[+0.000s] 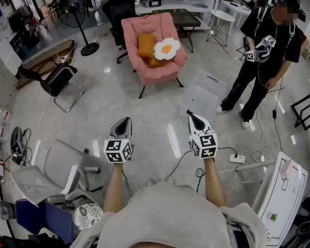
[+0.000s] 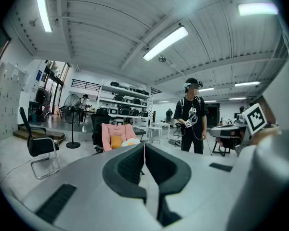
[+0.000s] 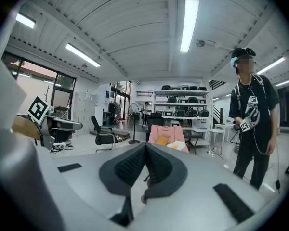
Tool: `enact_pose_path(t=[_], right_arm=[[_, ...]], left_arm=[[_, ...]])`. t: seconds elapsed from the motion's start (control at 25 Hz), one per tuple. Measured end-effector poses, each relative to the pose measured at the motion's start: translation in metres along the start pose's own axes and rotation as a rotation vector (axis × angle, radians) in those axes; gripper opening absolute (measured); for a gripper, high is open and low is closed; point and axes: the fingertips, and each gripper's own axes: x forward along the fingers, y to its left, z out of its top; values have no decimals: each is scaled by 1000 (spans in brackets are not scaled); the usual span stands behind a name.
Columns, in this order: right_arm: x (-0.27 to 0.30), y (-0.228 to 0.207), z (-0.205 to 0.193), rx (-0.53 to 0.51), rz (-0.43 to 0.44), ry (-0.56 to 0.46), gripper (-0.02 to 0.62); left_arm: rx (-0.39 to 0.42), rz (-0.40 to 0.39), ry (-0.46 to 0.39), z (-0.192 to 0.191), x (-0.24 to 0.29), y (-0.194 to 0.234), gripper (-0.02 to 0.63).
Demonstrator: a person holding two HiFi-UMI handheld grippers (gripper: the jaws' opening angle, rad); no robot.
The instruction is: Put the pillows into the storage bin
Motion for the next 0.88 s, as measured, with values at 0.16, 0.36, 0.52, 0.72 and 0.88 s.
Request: enact_pose_path(t=[0.16,0.36,0.52,0.72,0.88], right_arm=[[3,-6,-3,1,-1,2,-2],[9,-11,-5,1,1,4,-2],[11,-17,-10,10,10,6,-2],[15,-18,-15,49,95,-20,144],[21,-29,-15,49,124,-47,326]], left_arm=[[2,-2,5,-2,7,-2,15],[5,-5,5,-1,16,-3,15],[5,-6,10,-3,23,-7,15],[6,-13,14,-5,36,-18,15],[3,-11,16,-4,53,-29,15]])
